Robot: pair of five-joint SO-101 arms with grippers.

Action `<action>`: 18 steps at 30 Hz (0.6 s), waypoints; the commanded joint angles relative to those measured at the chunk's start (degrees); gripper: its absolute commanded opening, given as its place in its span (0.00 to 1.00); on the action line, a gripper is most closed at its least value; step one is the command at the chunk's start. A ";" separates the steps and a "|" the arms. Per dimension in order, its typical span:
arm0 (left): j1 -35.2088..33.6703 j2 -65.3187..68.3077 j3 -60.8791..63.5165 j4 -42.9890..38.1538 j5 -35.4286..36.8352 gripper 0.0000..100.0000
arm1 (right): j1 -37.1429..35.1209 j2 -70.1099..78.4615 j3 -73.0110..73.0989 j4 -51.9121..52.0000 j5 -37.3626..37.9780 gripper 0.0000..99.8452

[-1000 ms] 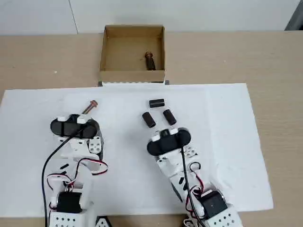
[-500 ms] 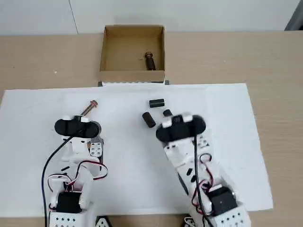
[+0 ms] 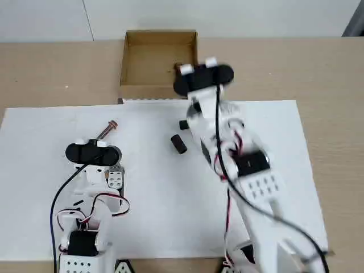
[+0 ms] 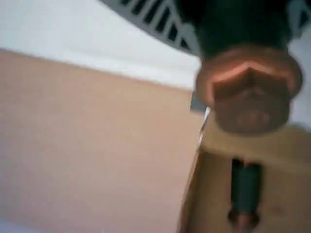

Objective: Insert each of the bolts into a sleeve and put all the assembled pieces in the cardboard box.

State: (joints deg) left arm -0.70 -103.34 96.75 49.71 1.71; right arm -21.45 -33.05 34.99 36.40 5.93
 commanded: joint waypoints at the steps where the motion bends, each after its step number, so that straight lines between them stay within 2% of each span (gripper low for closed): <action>1: 0.09 -0.53 -0.40 0.18 -0.09 0.01 | 1.45 11.91 -13.45 -6.20 4.22 0.00; 10: 0.09 -0.53 -0.40 0.18 -0.09 0.01 | 1.19 39.96 -36.40 -17.36 13.89 0.00; 18: -0.18 -0.53 -0.40 0.18 0.09 0.01 | -1.54 56.40 -47.47 -23.60 25.93 0.00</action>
State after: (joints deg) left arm -0.70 -103.34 96.75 49.71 1.71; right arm -22.15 21.71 -6.59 15.74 27.65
